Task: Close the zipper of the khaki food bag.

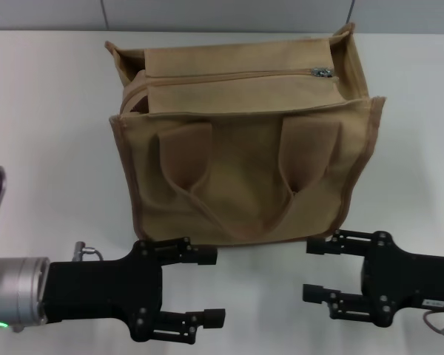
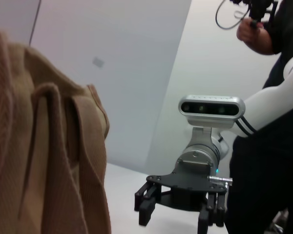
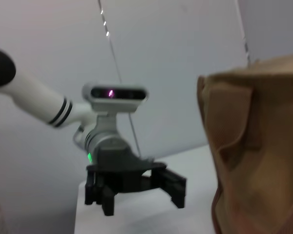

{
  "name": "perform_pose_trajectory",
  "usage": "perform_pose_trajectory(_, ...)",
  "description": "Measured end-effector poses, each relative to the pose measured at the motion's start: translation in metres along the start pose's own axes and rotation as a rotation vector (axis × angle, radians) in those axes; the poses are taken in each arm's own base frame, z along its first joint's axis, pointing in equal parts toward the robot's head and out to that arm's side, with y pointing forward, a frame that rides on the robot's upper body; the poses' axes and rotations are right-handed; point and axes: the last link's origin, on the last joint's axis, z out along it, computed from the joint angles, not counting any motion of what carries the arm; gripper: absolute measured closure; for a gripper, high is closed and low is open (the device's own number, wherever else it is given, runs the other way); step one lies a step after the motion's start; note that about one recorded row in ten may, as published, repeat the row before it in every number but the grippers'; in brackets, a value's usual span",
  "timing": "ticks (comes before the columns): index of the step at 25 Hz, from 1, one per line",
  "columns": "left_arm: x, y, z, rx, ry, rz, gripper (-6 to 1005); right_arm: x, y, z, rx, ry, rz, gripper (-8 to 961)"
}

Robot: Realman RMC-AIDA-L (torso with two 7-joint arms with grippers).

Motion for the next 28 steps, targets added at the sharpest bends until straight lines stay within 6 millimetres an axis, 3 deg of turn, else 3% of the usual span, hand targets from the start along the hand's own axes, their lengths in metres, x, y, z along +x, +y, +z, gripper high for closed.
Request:
perform_pose_trajectory(8,-0.001,-0.002,0.003,-0.001,-0.008,-0.010,164,0.001,-0.002,0.016,-0.011,0.018,-0.008,287)
perform_pose_trajectory(28,-0.002,-0.001,0.000,0.001,-0.012,-0.019,164,0.001,-0.004,0.019,-0.005,0.024,-0.006,287)
